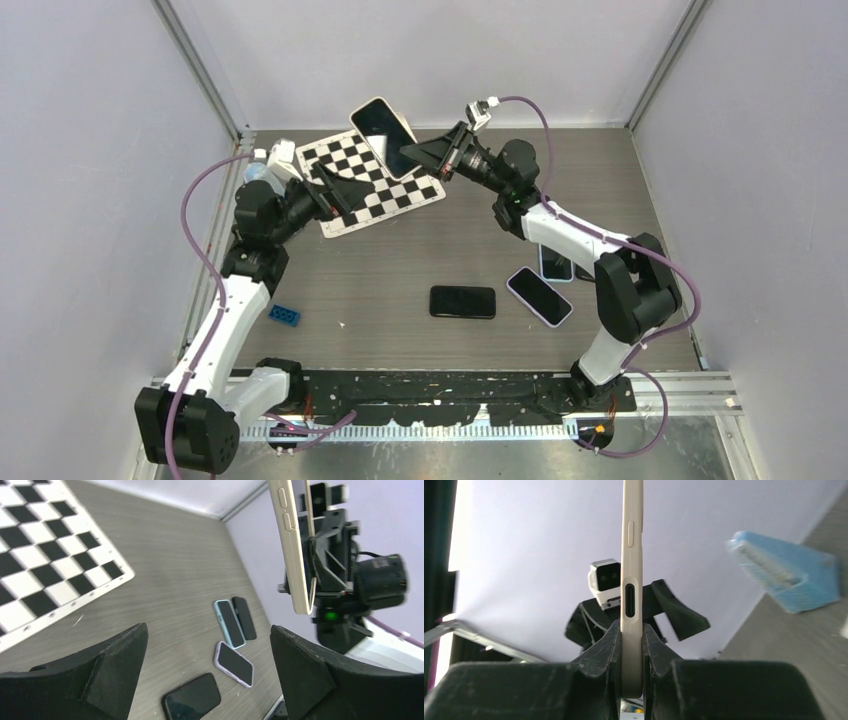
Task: Take the phone out of the phone case
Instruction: Adjust the phone.
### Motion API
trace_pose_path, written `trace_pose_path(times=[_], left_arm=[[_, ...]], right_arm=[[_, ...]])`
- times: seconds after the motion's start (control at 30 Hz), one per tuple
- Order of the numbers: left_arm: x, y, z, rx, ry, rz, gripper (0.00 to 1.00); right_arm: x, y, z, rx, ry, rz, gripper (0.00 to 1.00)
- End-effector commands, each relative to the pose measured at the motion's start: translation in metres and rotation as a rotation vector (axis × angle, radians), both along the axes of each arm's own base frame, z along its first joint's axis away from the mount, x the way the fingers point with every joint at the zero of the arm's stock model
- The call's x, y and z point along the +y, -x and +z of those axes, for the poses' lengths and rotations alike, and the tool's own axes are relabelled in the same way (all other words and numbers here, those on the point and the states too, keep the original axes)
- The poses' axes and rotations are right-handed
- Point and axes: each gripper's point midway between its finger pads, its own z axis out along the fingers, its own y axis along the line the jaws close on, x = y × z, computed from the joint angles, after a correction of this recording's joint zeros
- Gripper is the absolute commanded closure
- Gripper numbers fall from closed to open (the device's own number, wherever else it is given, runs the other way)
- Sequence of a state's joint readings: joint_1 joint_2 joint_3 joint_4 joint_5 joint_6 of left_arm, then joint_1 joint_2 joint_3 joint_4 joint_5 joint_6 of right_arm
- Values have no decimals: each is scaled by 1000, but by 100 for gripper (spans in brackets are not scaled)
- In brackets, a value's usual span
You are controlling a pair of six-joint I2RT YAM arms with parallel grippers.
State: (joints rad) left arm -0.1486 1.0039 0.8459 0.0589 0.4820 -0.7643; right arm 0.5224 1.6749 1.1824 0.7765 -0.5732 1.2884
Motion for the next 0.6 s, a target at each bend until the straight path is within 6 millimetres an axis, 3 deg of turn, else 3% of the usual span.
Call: trace_pose_path(times=[0.0,0.33,0.57], left_arm=[[-16,17,63,-261,109,-127,5],[-6,30,95,-419,172,-76,5],[-5,17,98,-384,213,-54,5]], right_arm=[[-6,42,81,-92,-261,180,99],[1,42,70,-75,-205,175,99],[12,45,52,-108,-73,121,99]])
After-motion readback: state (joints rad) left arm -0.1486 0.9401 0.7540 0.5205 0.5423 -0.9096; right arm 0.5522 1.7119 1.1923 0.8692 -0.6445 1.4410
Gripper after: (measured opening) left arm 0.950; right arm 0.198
